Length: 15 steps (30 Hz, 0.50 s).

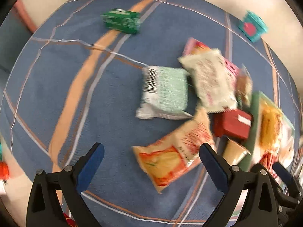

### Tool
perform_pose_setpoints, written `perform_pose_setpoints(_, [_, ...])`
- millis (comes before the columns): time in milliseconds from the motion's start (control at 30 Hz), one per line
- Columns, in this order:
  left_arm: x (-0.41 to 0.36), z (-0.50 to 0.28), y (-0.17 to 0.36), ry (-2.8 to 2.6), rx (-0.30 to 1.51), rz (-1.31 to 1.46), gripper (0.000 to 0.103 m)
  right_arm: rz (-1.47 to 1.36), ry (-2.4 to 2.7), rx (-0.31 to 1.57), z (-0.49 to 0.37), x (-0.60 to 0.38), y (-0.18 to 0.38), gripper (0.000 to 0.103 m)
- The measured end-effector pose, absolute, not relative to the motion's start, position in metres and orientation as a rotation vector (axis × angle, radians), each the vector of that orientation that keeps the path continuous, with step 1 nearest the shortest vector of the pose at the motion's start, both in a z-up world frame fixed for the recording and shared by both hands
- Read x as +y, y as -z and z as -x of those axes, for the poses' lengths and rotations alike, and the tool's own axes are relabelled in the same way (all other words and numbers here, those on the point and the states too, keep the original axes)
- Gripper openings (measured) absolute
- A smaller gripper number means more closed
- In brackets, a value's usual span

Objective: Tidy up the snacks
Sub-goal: 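Withdraw both open tools from the tray back toward the snack pile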

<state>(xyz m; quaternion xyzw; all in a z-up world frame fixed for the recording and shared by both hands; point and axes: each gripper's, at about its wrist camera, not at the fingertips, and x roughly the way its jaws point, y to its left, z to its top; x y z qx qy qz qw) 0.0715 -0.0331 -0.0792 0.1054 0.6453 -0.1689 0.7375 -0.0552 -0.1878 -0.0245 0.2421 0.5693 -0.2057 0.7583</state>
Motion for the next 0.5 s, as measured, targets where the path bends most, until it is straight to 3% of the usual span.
perform_pose_setpoints(200, [-0.055, -0.074, 0.098, 0.374, 1.449, -0.276, 0.100, -0.526, 0.458, 1.251, 0.058, -0.193, 0.025, 0.103])
perform_pose_setpoints(500, [-0.027, -0.099, 0.096, 0.244, 1.407, -0.162, 0.100, -0.504, 0.427, 1.240, 0.045, -0.183, 0.029, 0.101])
